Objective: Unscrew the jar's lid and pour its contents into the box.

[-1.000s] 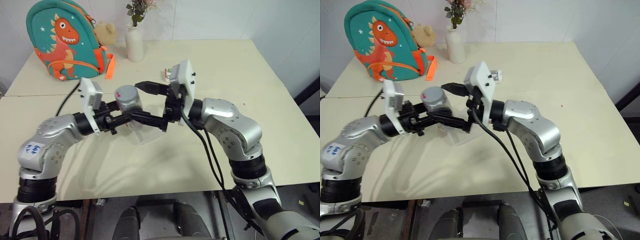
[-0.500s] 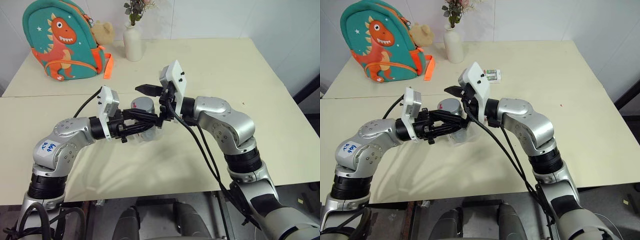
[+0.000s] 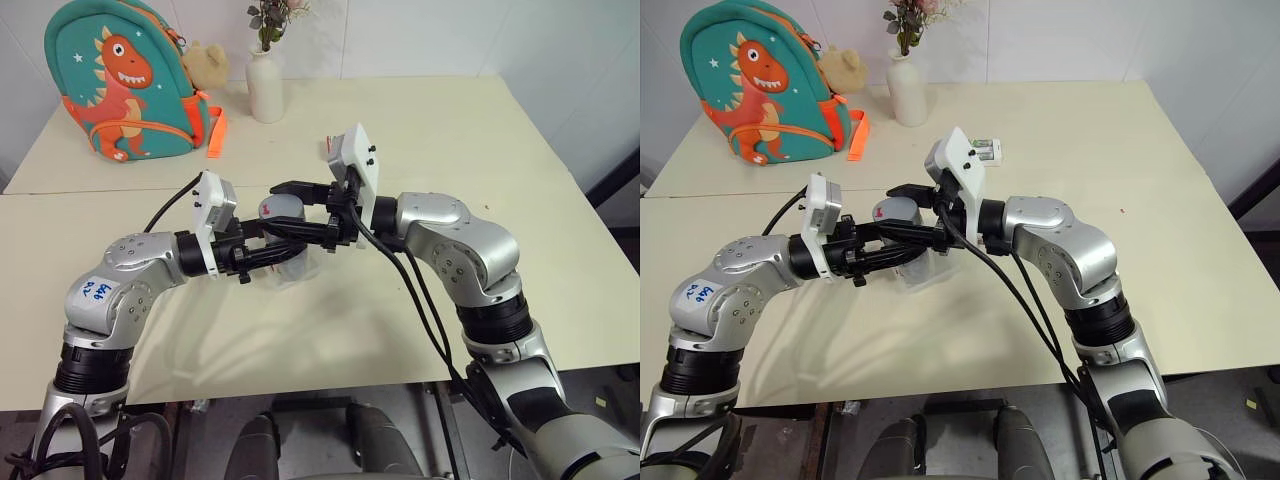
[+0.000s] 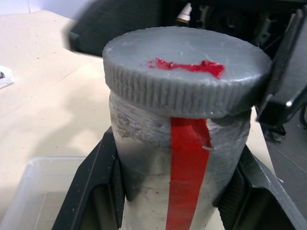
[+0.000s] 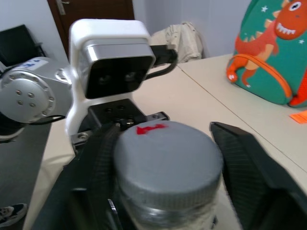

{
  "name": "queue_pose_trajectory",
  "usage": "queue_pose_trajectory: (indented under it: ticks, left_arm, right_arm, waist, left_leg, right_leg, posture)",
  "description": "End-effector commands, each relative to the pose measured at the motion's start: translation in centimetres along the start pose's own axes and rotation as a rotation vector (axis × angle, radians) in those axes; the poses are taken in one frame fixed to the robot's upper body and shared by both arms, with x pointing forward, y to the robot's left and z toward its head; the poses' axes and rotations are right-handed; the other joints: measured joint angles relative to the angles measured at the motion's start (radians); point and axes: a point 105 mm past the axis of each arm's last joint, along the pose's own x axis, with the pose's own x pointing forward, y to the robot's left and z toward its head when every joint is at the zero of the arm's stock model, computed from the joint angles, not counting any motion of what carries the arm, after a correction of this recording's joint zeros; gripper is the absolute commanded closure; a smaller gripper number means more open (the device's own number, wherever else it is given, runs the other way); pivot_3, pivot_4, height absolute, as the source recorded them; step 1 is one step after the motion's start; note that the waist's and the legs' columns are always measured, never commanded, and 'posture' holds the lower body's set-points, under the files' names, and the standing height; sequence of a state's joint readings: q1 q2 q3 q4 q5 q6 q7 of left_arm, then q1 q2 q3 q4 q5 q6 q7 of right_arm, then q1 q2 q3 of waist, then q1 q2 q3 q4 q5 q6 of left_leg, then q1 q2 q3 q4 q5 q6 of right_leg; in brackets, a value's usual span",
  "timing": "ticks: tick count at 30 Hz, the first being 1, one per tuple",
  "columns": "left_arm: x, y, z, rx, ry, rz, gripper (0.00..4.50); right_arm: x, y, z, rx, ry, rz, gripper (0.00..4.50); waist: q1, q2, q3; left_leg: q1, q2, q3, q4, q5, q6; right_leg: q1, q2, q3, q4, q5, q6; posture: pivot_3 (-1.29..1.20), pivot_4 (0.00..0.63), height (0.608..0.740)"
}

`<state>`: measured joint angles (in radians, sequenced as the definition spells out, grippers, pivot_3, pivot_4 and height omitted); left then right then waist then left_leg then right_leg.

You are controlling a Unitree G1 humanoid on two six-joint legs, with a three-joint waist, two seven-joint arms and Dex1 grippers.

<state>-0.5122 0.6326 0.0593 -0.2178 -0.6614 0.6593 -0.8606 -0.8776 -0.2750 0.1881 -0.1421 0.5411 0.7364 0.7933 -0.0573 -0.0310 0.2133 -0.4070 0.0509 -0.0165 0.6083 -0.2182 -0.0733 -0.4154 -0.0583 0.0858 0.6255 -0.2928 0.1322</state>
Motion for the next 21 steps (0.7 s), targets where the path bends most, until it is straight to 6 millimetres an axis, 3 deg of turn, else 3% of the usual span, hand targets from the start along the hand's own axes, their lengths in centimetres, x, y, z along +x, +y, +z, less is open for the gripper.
queue_pose_trajectory:
  ticks: [1,7,12,16,21]
  left_arm:
    - [0.0,-0.2,1.6,0.072,-0.048,-0.018,2.52]
    - [-0.3,-0.5,1.7,0.105,-0.033,-0.072,2.52]
    - [-0.8,-1.4,2.6,0.229,-0.094,-0.210,2.52]
    - [-0.9,-1.8,2.0,0.225,-0.053,-0.311,2.52]
    - [-0.8,-2.0,1.6,0.233,-0.053,-0.333,2.52]
  right_arm:
    - [-0.6,-0.5,1.6,-0.017,-0.047,-0.014,1.92]
    - [-0.8,0.3,2.3,-0.044,-0.036,0.107,1.92]
    - [-2.2,3.2,3.1,-0.100,0.003,0.455,1.92]
    - [-2.5,2.7,3.2,-0.107,0.065,0.560,1.92]
    - [-2.1,1.7,3.1,-0.115,0.074,0.569,1.92]
  waist:
    - [0.000,0.000,0.000]
    - [0.000,0.000,0.000]
    - [0.001,0.000,0.000]
    - [-0.003,0.001,0.000]
    - [-0.002,0.001,0.000]
  left_leg:
    - [0.000,0.000,0.000,0.000,0.000,0.000]
    - [0.000,0.000,0.000,0.000,0.000,0.000]
    - [-0.001,0.000,0.000,0.000,-0.001,0.001]
    - [0.000,0.000,0.001,0.000,-0.001,0.001]
    - [0.000,0.000,0.001,0.002,-0.002,0.002]
  right_leg:
    - [0.000,0.000,0.000,0.000,0.000,0.000]
    - [0.000,0.000,0.000,0.000,0.000,0.000]
    - [0.000,0.000,0.000,-0.002,0.000,0.000]
    - [0.000,0.000,0.000,-0.001,0.000,0.001]
    - [0.000,0.001,0.000,-0.001,0.000,0.001]
  posture:
    - [0.00,0.150,0.740]
    - [0.00,0.150,0.740]
    - [0.00,0.150,0.740]
    - [0.00,0.150,0.740]
    - [0.00,0.150,0.740]
